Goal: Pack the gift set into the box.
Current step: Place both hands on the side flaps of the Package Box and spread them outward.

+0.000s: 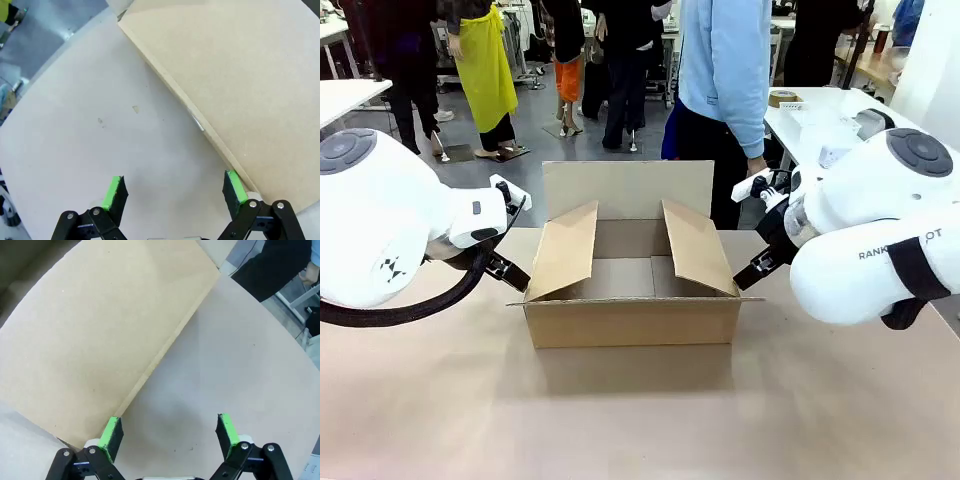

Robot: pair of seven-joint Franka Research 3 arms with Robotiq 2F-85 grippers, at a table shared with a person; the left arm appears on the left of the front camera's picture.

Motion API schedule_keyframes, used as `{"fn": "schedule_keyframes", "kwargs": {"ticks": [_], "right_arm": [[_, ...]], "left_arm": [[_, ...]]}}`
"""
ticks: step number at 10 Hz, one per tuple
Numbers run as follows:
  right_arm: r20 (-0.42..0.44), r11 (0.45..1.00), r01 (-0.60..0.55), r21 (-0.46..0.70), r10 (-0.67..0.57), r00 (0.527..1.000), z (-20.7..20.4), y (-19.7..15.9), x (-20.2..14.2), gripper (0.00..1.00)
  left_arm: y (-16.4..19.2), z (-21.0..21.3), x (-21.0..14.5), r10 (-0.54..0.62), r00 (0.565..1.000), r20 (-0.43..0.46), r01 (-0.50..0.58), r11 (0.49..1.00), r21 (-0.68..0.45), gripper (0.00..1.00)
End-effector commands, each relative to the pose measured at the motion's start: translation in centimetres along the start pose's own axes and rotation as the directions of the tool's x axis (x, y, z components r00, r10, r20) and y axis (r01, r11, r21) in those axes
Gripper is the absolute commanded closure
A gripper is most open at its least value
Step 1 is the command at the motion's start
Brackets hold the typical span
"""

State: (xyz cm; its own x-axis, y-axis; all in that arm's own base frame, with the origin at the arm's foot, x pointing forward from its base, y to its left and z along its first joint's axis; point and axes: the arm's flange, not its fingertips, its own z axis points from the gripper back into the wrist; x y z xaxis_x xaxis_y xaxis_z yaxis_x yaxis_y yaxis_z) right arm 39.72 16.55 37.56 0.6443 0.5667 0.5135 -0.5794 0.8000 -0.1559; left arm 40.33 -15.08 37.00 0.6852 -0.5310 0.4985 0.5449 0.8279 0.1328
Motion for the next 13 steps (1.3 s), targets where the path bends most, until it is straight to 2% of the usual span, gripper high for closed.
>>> {"fn": "schedule_keyframes", "kwargs": {"ticks": [1,12,13], "right_arm": [[0.0,1.0,0.0,0.0,0.0,1.0,0.0,0.0,0.0,0.0],[0.0,1.0,0.0,0.0,0.0,1.0,0.0,0.0,0.0,0.0],[-0.012,0.999,-0.038,-0.006,0.038,0.999,1.7,-0.6,0.4,0.0]], "left_arm": [[0.0,0.0,0.0,-0.001,1.0,0.001,0.001,1.0,0.0,0.0],[0.0,0.0,0.0,-0.001,1.0,0.001,0.001,1.0,0.0,0.0],[0.0,0.0,0.0,0.0,1.0,0.0,0.0,1.0,0.0,0.0]]}}
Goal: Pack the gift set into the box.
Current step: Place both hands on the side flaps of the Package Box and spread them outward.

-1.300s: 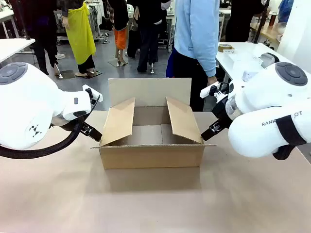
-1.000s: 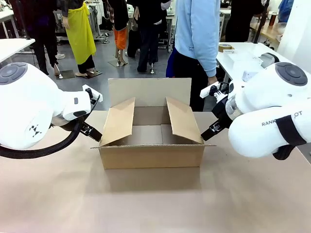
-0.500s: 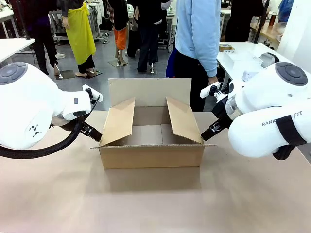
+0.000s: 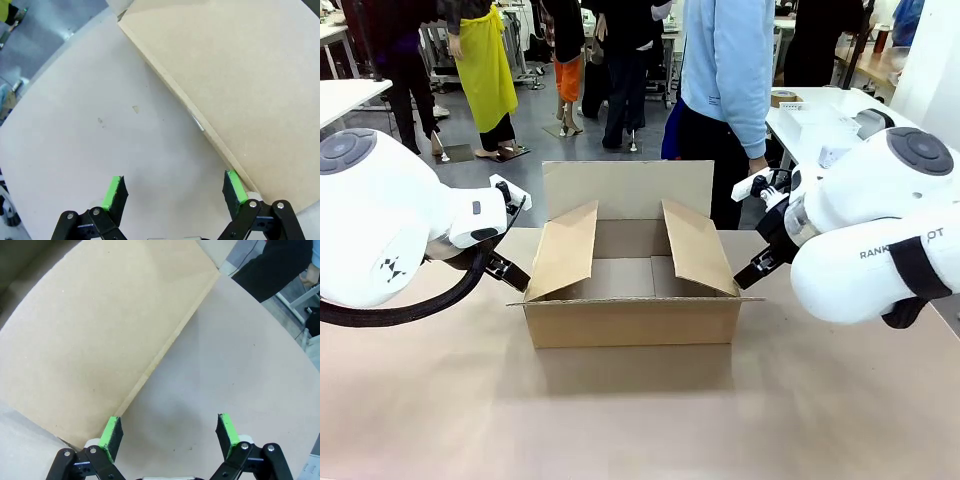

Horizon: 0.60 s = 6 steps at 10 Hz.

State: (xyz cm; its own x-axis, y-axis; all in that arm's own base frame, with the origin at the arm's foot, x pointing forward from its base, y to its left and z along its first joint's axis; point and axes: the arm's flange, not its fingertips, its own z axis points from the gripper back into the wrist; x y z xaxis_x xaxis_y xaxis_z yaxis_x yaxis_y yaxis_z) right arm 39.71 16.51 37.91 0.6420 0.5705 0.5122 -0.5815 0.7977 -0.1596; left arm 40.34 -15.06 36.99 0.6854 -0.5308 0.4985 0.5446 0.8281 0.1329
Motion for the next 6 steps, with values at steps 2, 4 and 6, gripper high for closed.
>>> {"fn": "schedule_keyframes", "kwargs": {"ticks": [2,4,6], "right_arm": [[-0.013,0.996,0.039,0.084,-0.038,0.999,6.2,-4.3,-0.4,0.0],[0.049,0.944,0.155,0.29,-0.176,0.983,11.3,-8.9,-2.3,0.0],[0.021,0.727,0.37,0.578,-0.467,0.884,15.9,-14.2,-5.5,0.0]], "left_arm": [[2.3,5.8,-2.1,0.018,0.997,0.076,-0.013,0.998,-0.058,0.0],[6.2,12.9,-5.4,0.197,0.958,0.21,-0.173,0.977,-0.127,0.0],[11.4,17.9,-10.0,0.497,0.862,0.105,-0.438,0.832,-0.34,0.0]]}}
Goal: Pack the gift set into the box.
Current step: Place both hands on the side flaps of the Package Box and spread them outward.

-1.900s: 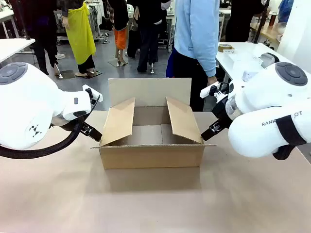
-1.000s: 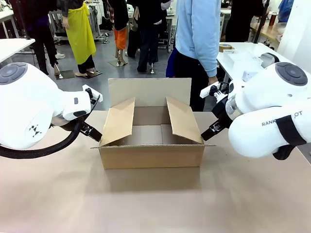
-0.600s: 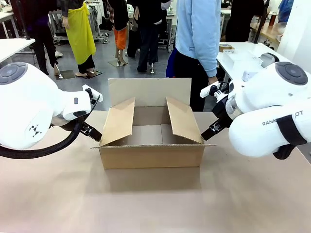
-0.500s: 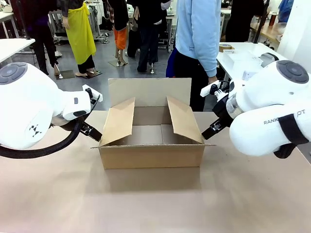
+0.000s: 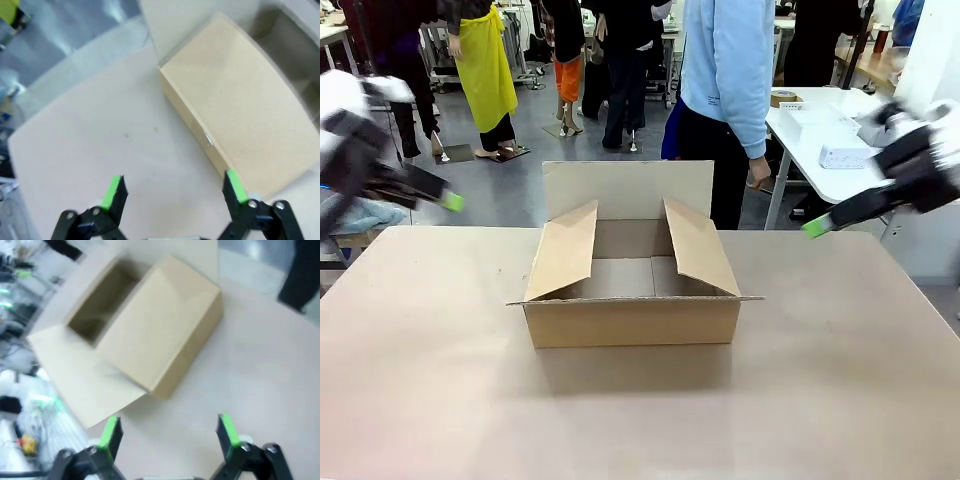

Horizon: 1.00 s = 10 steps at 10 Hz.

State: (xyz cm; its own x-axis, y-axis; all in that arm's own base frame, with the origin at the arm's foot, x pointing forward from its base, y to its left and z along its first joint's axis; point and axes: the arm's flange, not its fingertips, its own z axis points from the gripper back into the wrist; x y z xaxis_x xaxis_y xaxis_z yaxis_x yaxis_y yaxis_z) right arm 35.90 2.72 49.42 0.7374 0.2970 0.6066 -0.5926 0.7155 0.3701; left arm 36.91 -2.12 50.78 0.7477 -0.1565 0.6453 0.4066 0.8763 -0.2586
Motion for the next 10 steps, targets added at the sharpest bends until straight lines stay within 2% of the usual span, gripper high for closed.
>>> {"fn": "schedule_keyframes", "kwargs": {"ticks": [1,2,3,4,5,6,7,10], "right_arm": [[0.08,0.897,0.371,0.241,-0.399,0.913,6.7,-5.3,-1.1,0.0],[0.138,0.783,0.454,0.425,-0.552,0.823,10.0,-8.8,-3.4,0.0],[0.182,0.673,0.511,0.535,-0.682,0.708,12.2,-12.8,-6.6,0.0],[0.189,0.581,0.547,0.602,-0.77,0.61,12.9,-15.8,-9.2,0.0],[0.227,0.568,0.549,0.614,-0.793,0.566,12.5,-17.6,-11.3,0.0],[0.261,0.573,0.644,0.507,-0.814,0.518,11.5,-18.3,-12.3,0.0],[0.178,0.707,0.504,0.496,-0.651,0.738,15.1,-15.6,-12.3,0.0],[0.178,0.707,0.504,0.496,-0.651,0.738,15.1,-15.6,-12.3,0.0]], "left_arm": [[6.4,6.3,-8.2,0.338,0.941,-0.014,-0.333,0.921,-0.199,0.0],[11.0,8.0,-11.2,0.44,0.898,-0.004,-0.4,0.813,-0.423,0.0],[16.6,8.7,-15.2,0.636,0.772,0.017,-0.502,0.625,-0.597,0.0],[20.0,8.5,-18.9,0.747,0.664,0.031,-0.496,0.471,-0.729,0.0],[21.2,7.8,-21.3,0.833,0.547,0.088,-0.494,0.406,-0.769,0.0],[20.4,6.9,-22.0,0.864,0.493,0.104,-0.57,0.411,-0.712,0.0],[20.1,11.3,-19.9,0.611,0.787,0.085,-0.467,0.68,-0.565,0.0],[20.1,11.3,-19.9,0.611,0.787,0.085,-0.467,0.68,-0.565,0.0]]}}
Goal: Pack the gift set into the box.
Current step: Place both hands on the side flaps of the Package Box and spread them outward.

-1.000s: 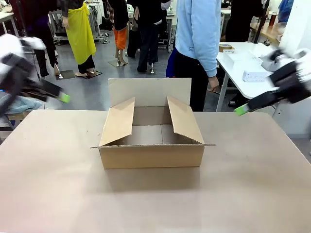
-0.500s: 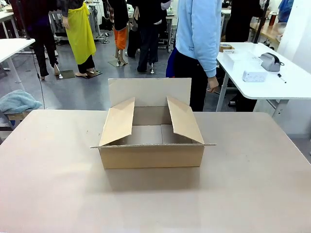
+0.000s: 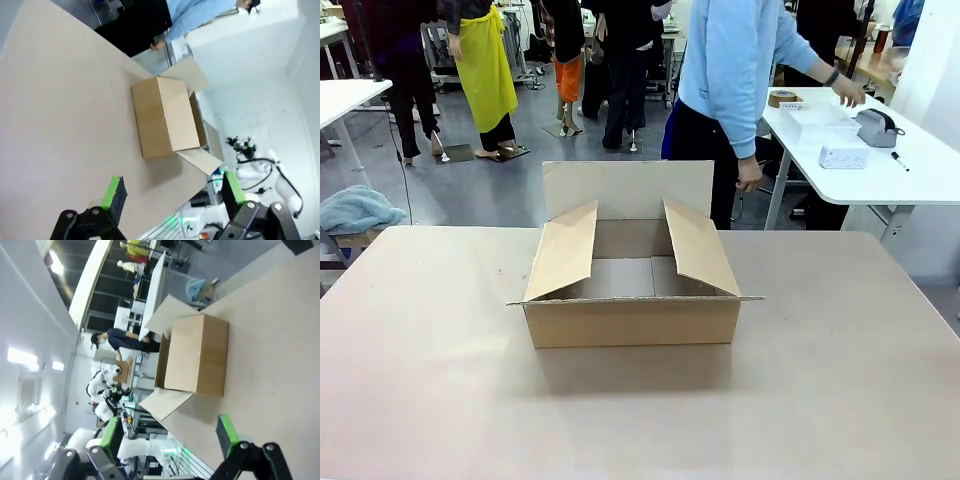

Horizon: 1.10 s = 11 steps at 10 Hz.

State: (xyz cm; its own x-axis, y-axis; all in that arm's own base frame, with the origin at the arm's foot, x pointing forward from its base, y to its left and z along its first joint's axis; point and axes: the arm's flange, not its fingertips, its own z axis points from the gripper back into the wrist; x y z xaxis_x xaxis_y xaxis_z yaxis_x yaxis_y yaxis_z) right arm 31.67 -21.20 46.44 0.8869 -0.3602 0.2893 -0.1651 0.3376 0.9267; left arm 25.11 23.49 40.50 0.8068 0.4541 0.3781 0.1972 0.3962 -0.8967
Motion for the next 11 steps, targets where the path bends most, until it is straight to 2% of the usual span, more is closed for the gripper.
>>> {"fn": "schedule_keyframes", "kwargs": {"ticks": [1,4,5,6,7,8,9,10,11], "right_arm": [[0.016,0.999,-0.043,0.012,0.043,0.999,0.7,0.3,-0.2,0.0],[-0.009,1.0,-0.016,-0.009,0.016,1.0,0.3,0.7,-0.3,0.0],[-0.134,0.974,-0.227,-0.023,0.222,0.966,-4.4,4.0,0.2,0.0],[-0.281,0.89,-0.456,0.017,0.442,0.852,-10.8,7.9,-0.6,0.0],[-0.367,0.817,-0.57,0.083,0.557,0.745,-15.9,10.1,-2.4,0.0],[-0.429,0.749,-0.635,0.188,0.644,0.633,-20.7,11.2,-4.9,0.0],[-0.462,0.658,-0.698,0.283,0.731,0.502,-24.6,11.7,-7.5,0.0],[-0.468,0.577,-0.781,0.239,0.773,0.428,-25.7,11.3,-8.4,0.0],[-0.489,0.833,-0.544,0.105,0.519,0.701,-22.1,13.1,-6.7,0.0]], "left_arm": [[-0.4,0.8,-0.5,-0.033,0.999,0.014,0.033,0.999,0.001,0.0],[-0.6,0.3,-0.1,-0.016,1.0,-0.007,0.016,1.0,0.01,0.0],[-4.0,-3.6,1.5,-0.127,0.981,-0.145,0.128,0.992,-0.005,0.0],[-9.1,-8.8,2.3,-0.247,0.927,-0.284,0.258,0.966,0.004,0.0],[-13.1,-13.7,1.5,-0.375,0.822,-0.428,0.39,0.919,-0.057,0.0],[-16.0,-18.5,-0.3,-0.434,0.724,-0.536,0.475,0.877,-0.068,0.0],[-18.0,-22.8,-2.1,-0.463,0.625,-0.628,0.517,0.849,-0.112,0.0],[-18.3,-24.7,-3.0,-0.435,0.625,-0.648,0.486,0.867,-0.114,0.0],[-17.6,-20.2,-2.3,-0.387,0.73,-0.563,0.433,0.899,-0.057,0.0]]}}
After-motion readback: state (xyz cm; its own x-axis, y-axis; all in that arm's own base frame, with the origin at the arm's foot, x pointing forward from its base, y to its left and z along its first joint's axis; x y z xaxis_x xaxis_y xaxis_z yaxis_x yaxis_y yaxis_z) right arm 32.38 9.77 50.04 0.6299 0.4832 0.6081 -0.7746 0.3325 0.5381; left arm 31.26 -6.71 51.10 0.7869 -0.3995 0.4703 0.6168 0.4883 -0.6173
